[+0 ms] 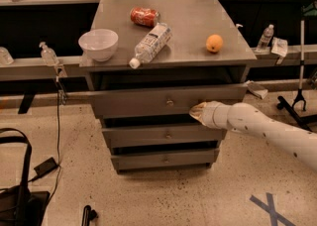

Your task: Close top drawer

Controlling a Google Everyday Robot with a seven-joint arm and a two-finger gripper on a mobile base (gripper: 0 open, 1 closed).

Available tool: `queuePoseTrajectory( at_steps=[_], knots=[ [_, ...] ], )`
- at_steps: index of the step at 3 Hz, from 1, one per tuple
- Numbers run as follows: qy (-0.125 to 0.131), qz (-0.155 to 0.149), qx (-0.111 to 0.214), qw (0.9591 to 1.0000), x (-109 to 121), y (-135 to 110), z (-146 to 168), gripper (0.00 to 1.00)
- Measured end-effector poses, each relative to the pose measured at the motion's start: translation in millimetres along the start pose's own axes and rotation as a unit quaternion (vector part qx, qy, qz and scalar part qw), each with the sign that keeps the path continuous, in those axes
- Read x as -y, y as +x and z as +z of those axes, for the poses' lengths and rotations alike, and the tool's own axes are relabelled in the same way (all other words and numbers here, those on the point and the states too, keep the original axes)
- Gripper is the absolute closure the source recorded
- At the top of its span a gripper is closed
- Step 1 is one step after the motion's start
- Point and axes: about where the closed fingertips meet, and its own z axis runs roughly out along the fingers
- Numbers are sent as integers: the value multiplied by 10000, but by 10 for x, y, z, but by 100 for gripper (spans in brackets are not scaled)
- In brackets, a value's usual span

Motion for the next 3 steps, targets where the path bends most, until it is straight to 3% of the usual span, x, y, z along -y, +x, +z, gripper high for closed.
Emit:
queuePoseTrajectory(
  at_steps=[1,2,3],
  knots=[
    [-203,216,269,9992,27,-34,126,100],
    [-480,490,715,9951,-121,-51,9,100],
    [-798,595,993,9901,-365,-112,-392,100]
  ],
)
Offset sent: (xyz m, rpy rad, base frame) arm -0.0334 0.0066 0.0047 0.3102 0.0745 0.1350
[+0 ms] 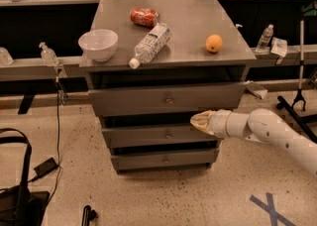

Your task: Close top drawer

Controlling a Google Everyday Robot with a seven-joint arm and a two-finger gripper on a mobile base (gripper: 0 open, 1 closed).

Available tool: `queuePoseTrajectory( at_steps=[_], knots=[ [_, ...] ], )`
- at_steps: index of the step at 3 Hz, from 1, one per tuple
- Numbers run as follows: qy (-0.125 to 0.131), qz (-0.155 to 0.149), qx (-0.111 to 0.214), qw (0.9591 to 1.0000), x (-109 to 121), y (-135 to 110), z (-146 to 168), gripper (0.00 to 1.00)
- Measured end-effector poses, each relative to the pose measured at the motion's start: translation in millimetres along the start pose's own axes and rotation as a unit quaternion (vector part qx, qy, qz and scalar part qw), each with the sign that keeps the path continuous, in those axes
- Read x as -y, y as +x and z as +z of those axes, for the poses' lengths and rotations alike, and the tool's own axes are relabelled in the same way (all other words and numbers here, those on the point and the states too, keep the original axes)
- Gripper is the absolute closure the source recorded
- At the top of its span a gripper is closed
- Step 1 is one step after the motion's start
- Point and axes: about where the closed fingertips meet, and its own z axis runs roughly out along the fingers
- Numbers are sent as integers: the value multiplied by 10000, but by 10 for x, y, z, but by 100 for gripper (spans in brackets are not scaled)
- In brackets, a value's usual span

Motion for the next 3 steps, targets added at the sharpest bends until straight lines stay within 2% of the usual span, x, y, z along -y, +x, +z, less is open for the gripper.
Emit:
queuePoseTrajectory(
  at_steps=[1,2,3],
  knots=[
    [-69,36,10,10000,-73,26,-47,85],
    [-92,36,21,9999,-91,17,-29,61],
    [-117,35,33,9999,-110,6,-2,30]
  ],
)
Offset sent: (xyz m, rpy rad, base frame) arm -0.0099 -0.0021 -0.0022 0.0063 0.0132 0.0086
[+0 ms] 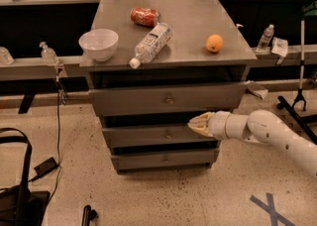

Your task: Close top drawer

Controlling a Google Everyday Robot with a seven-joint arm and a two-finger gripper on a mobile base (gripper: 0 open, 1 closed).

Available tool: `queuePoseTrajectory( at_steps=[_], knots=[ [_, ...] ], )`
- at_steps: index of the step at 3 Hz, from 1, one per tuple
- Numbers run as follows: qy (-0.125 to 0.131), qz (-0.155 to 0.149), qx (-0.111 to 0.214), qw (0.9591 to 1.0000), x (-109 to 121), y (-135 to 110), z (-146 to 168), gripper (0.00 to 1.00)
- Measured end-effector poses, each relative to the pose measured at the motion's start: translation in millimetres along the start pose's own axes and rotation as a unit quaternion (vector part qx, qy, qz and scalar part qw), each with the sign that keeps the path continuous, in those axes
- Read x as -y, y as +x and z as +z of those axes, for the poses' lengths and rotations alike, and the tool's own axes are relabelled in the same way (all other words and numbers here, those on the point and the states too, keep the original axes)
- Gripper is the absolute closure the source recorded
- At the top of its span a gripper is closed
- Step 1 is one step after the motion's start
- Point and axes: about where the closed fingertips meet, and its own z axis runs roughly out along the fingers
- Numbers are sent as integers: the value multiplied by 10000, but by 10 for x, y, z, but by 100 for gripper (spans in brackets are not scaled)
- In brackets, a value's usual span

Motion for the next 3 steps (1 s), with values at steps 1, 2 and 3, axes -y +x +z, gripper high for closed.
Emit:
queuePoseTrajectory(
  at_steps=[1,2,3],
  knots=[
    [-14,-1,7,10000,-11,-7,16,8],
    [-29,-2,14,10000,-22,-13,32,0],
    [-30,-2,14,10000,-22,-14,32,0]
  ],
)
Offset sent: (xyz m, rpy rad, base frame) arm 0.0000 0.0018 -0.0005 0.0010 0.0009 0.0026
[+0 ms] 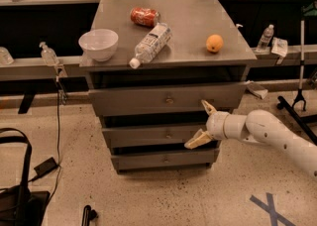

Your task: Close top drawer

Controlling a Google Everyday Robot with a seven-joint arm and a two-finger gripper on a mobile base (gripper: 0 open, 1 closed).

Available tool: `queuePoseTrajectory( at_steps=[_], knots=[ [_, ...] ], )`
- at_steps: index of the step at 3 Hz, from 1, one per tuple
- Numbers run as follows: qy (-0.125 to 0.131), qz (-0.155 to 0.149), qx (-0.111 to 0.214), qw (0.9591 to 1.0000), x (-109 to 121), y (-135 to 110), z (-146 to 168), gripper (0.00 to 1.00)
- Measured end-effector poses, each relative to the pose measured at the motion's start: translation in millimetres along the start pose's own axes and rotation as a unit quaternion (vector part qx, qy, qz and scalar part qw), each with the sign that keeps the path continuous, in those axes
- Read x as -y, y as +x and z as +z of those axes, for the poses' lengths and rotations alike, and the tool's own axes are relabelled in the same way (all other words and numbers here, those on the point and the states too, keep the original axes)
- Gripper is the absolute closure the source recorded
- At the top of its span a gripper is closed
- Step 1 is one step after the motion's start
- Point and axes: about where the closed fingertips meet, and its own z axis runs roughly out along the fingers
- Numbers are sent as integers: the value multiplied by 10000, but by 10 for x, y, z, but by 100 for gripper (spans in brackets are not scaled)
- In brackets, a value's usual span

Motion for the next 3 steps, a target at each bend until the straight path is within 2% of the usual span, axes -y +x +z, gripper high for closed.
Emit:
queuePoseTrajectory(
  at_steps=[1,2,3],
  knots=[
    [-87,55,195,9998,-12,0,-3,0],
    [-435,-306,830,9951,-118,-132,-7,0],
    [-814,-632,1150,9880,-317,-221,-9,0]
  ],
)
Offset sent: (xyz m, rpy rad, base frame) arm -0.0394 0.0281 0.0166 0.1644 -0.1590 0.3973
